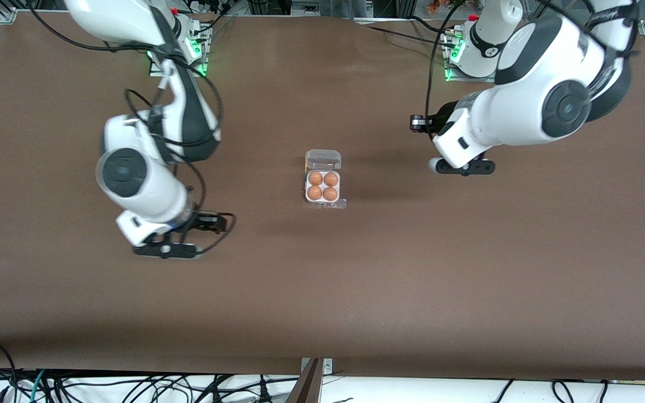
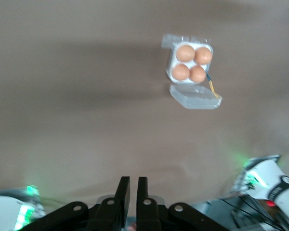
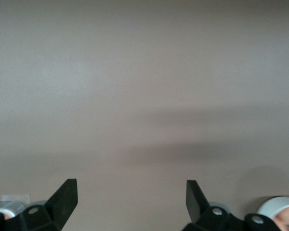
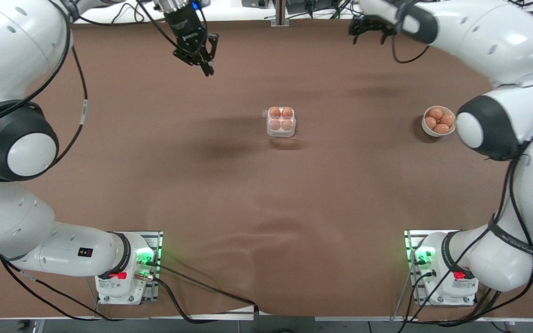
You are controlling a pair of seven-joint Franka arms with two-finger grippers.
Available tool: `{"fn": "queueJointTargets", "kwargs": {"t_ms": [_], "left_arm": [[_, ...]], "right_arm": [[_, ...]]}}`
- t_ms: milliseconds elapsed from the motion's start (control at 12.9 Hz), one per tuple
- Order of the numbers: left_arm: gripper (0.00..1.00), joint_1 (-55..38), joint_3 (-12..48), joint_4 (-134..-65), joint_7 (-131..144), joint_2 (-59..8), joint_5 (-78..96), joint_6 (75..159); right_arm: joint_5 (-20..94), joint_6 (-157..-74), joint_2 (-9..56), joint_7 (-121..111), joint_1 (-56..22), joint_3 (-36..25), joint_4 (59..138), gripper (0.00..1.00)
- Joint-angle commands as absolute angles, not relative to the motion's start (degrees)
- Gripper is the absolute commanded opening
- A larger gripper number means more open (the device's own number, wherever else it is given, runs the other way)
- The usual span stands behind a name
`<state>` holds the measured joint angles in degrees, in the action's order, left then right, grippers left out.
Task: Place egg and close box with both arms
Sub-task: 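Withdraw the right gripper while the left gripper reaches the carton lid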
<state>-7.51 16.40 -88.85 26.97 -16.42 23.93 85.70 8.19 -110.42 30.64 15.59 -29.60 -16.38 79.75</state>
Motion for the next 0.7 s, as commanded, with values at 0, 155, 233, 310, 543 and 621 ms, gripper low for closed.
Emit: {"fn": "queueJointTargets", "kwargs": {"t_ms": [0, 155, 233, 310, 543, 621], "left_arm": [[0.07, -10.62, 16.44, -86.13, 31.45, -20.91, 25.93, 85.08], [0.06, -12.47, 16.44, -86.05, 33.48, -23.80, 25.93, 85.17], [0.06, -13.44, 16.35, -86.04, 33.57, -25.21, 25.84, 85.17], [0.06, -14.14, 16.43, -86.04, 33.49, -26.53, 25.75, 85.25], [0.07, -16.95, 16.44, -86.04, 33.31, -29.26, 25.84, 90.07], [0.07, -18.18, 16.44, -86.04, 33.48, -30.49, 25.84, 90.70]], "right_arm": [[7.21, -113.01, 16.82, 9.77, -20.06, -10.55, 92.26, 1.00], [6.94, -109.37, 11.47, 8.79, -18.03, -10.46, 93.07, 1.00], [6.77, -106.64, 7.08, 8.96, -16.28, -10.20, 95.25, 1.00], [6.77, -105.05, 3.03, 8.96, -14.78, -10.11, 97.71, 1.00], [0.83, -99.60, -1.75, 8.96, -7.57, -3.71, 99.06, 1.00], [-1.38, -98.62, -3.15, 8.96, -7.30, -2.47, 99.05, 1.00]]}}
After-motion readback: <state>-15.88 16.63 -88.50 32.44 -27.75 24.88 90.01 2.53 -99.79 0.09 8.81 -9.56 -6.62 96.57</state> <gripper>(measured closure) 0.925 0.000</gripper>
